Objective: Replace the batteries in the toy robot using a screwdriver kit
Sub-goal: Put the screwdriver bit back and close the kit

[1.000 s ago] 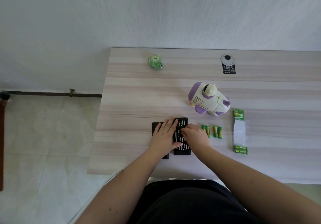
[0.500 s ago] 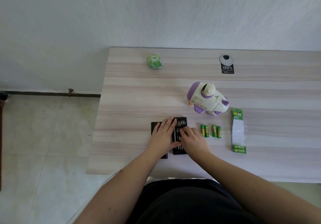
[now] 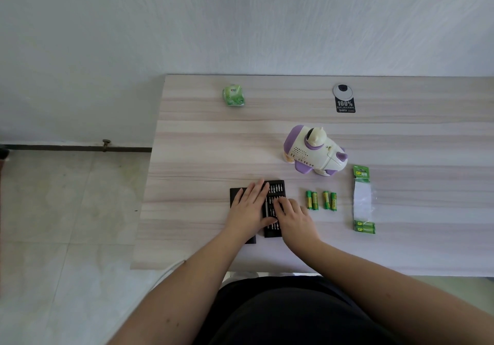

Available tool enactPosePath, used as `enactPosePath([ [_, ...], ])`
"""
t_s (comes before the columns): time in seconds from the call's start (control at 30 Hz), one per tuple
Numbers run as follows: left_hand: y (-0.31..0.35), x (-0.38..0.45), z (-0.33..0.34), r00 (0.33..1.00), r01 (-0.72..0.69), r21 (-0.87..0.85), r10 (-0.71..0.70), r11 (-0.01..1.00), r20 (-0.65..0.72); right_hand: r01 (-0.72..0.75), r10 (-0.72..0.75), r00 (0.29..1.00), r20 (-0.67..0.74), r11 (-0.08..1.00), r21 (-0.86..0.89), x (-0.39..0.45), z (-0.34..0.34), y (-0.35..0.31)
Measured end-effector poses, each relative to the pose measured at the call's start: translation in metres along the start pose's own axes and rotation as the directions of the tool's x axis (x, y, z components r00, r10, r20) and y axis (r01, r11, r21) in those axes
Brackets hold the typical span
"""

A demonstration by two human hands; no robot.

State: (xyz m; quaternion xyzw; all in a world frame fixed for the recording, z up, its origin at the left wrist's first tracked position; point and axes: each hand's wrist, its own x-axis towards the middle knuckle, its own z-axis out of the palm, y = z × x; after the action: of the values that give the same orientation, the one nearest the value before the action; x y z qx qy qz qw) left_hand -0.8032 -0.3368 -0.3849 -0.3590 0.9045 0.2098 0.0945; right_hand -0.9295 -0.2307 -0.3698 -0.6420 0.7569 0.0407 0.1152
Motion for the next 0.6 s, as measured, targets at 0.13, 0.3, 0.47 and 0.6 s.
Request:
enactPosePath([
  [0.13,0.0,0.001,0.0,1.0,0.007,0.01,-0.007,1.0,0.009,0.021,-0.021,1.0,-0.006,1.0,0.009,-0.001,-0.002,0.001],
  [0.3,0.0,0.002,0.001,1.0,0.011,0.009,-0.011,1.0,0.023,0.055,-0.054,0.999,-0.004,0.996,0.075,-0.003,-0.003,0.008],
  [0.47,-0.002,0.003,0.001,0.999,0.001,0.025,-0.002,1.0,0.035,0.037,-0.04,0.999,0.016,0.983,0.18,-0.003,-0.004,0.015],
  [0.6,-0.001,0.002,0.001,0.999,-0.008,0.025,0.007,1.0,0.032,-0.022,0.014,0.999,0.045,0.982,0.188,0.002,-0.008,0.011],
])
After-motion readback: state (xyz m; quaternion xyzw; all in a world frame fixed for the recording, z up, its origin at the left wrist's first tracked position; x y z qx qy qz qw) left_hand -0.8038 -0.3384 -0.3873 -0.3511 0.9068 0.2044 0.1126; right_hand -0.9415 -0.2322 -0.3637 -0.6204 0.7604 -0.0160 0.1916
